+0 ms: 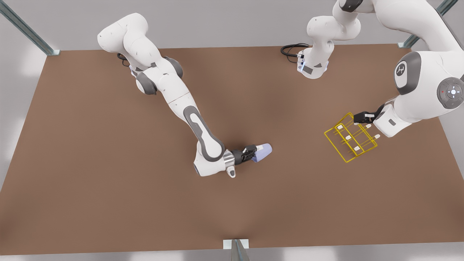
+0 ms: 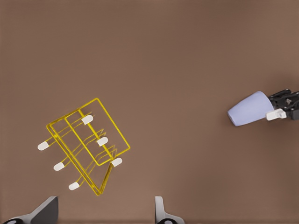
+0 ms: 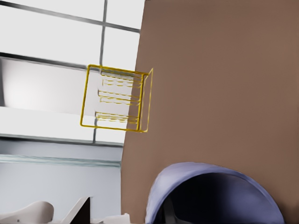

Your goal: Place the cup on the cup holder

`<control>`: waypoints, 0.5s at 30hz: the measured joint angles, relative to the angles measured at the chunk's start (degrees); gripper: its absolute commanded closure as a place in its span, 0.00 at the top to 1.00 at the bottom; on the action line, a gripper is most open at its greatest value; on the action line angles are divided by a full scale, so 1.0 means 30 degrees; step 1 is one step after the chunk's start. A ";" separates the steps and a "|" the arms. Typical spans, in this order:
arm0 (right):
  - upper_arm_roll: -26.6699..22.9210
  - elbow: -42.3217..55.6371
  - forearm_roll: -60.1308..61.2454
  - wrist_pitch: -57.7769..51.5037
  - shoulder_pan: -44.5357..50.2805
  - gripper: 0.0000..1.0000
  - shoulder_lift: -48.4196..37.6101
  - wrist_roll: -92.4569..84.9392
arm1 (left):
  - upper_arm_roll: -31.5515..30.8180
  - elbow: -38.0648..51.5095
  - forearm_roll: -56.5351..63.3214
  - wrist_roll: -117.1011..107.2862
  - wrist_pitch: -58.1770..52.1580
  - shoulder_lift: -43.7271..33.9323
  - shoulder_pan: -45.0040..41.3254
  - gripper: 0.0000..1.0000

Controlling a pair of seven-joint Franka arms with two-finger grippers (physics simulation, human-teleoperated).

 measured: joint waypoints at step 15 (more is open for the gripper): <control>-0.5872 -0.1275 -2.4982 -0.8469 -0.6598 1.00 -1.4511 0.1326 | -0.0165 0.2382 -0.3392 -0.0341 0.9466 0.9197 -1.1123 1.00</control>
